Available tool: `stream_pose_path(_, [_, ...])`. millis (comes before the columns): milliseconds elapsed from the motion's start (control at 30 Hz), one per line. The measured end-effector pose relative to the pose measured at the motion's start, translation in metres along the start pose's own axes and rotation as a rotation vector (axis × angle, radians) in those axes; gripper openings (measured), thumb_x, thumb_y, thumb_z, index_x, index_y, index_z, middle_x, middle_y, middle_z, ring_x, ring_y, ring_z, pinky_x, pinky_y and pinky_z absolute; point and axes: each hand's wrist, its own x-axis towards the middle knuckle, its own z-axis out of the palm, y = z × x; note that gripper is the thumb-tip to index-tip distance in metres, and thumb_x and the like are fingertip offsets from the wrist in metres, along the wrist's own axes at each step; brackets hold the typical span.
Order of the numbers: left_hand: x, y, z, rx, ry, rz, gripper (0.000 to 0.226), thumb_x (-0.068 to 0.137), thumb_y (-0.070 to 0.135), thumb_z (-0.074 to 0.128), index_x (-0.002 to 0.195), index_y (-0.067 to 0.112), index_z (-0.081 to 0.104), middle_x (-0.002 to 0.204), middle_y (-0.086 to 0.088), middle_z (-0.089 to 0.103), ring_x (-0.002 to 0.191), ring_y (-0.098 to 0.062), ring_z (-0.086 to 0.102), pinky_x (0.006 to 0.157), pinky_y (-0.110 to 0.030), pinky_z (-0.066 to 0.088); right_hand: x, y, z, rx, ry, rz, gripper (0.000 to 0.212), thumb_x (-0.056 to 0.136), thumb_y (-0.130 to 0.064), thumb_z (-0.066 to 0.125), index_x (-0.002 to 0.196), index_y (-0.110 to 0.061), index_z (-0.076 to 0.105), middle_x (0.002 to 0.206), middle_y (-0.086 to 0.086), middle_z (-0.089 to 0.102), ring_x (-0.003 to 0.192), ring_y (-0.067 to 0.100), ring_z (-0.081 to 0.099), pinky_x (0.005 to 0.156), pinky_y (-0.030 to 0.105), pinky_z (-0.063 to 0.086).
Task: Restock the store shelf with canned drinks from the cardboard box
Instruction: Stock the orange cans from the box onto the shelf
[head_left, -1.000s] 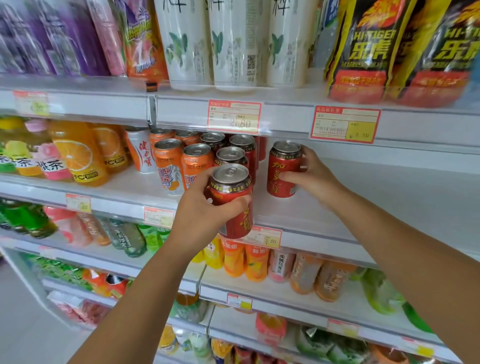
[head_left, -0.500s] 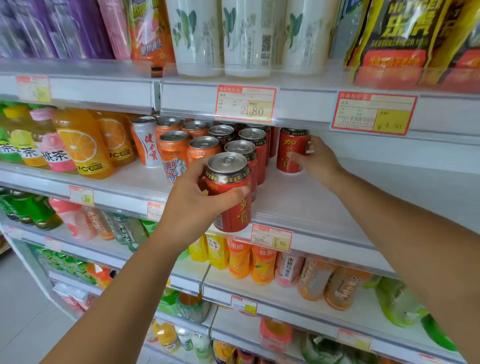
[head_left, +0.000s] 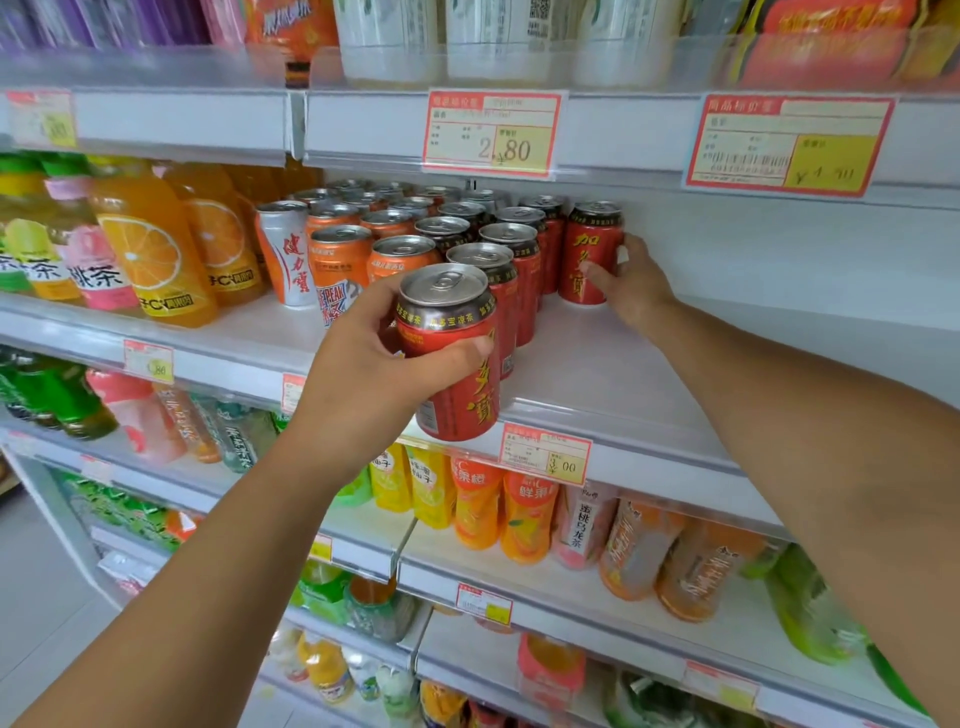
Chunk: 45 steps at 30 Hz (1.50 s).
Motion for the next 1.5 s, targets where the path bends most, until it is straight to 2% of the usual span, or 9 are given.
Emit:
stream_pose_path(233, [0.0,0.006,0.0,-0.035,0.0,-0.047,0.061,0.066,0.023,0.086,0.121,0.029,0.061,0.106,0.013,0.073,0.098,-0.003,0.068,0.08,-0.021,0.055,-0.01,-0.009,-0.006,-0.034,-0.023,0.121,0.079,0.091,-0.046,0.06,0.151,-0.015,0.019,0.149,0.013,0.041,0.133,0.031,0.043,0.103,0.035,0.037])
stream_pose_path(400, [0.002,0.017,0.006,-0.035,-0.057,-0.052,0.057,0.07,0.013,0.085,0.121,0.024,0.062,0.106,0.009,0.074,0.097,-0.006,0.07,0.079,-0.02,0.055,-0.061,-0.042,-0.032,-0.122,-0.059,0.062,0.054,0.087,-0.034,0.063,0.133,-0.01,0.047,0.125,0.017,0.058,0.106,0.032,0.06,0.071,0.028,0.044])
stream_pose_path(500, [0.003,0.022,0.017,-0.057,-0.101,-0.047,0.053,0.071,0.007,0.084,0.119,0.018,0.064,0.103,0.004,0.075,0.095,-0.008,0.07,0.078,-0.018,0.053,-0.118,-0.055,-0.051,0.01,-0.329,-0.095,0.036,0.085,-0.012,0.064,0.119,-0.021,0.055,0.11,0.005,0.065,0.103,0.023,0.061,0.081,0.031,0.045])
stream_pose_path(633, [0.008,0.022,0.042,-0.072,-0.158,-0.026,0.056,0.068,0.011,0.086,0.119,0.017,0.065,0.105,0.002,0.075,0.099,-0.013,0.07,0.088,-0.029,0.056,-0.174,-0.063,-0.069,0.234,-0.736,-0.185,0.065,0.07,-0.024,0.079,0.126,-0.036,0.049,0.126,-0.01,0.062,0.118,0.006,0.056,0.1,0.023,0.043])
stream_pose_path(867, [0.021,0.016,0.072,-0.113,-0.222,-0.015,0.072,0.076,0.015,0.082,0.139,0.011,0.049,0.125,-0.003,0.067,0.116,-0.015,0.063,0.104,-0.039,0.048,-0.172,-0.048,-0.07,0.333,-0.402,-0.108,0.056,0.069,-0.007,0.081,0.116,-0.023,0.055,0.114,-0.004,0.068,0.102,0.009,0.067,0.089,0.027,0.054])
stream_pose_path(1033, [0.005,-0.007,0.049,0.288,-0.093,0.07,0.052,0.078,0.031,0.08,0.126,0.023,0.063,0.112,0.012,0.067,0.099,0.003,0.06,0.093,-0.014,0.046,-0.146,-0.033,-0.067,0.102,-0.205,-0.032,0.069,0.056,-0.033,0.091,0.113,-0.022,0.054,0.11,-0.005,0.069,0.098,0.01,0.067,0.091,0.035,0.053])
stream_pose_path(1167, [-0.002,-0.043,0.021,0.687,-0.041,0.317,0.034,0.075,0.042,0.077,0.103,0.022,0.074,0.099,0.008,0.071,0.096,-0.014,0.057,0.084,-0.013,0.034,-0.111,-0.017,-0.048,-0.008,-0.177,0.006,0.101,0.035,-0.068,0.085,0.12,-0.021,0.056,0.11,-0.004,0.069,0.097,0.011,0.068,0.09,0.039,0.054])
stream_pose_path(1333, [-0.001,-0.074,0.011,0.785,-0.051,0.393,0.046,0.074,0.057,0.066,0.106,0.025,0.072,0.098,0.008,0.068,0.096,-0.017,0.054,0.088,-0.024,0.038,-0.086,-0.028,-0.019,-0.012,-0.058,0.03,0.078,0.066,-0.033,0.087,0.124,-0.011,0.04,0.116,0.002,0.058,0.105,0.019,0.059,0.092,0.033,0.047])
stream_pose_path(1500, [0.001,-0.079,0.014,0.692,-0.037,0.372,0.044,0.072,0.057,0.067,0.103,0.027,0.072,0.098,0.009,0.066,0.095,-0.015,0.054,0.089,-0.018,0.033,-0.065,-0.027,0.003,-0.004,0.066,0.025,0.076,0.066,-0.033,0.087,0.122,-0.008,0.043,0.121,0.01,0.061,0.109,0.025,0.06,0.087,0.03,0.047])
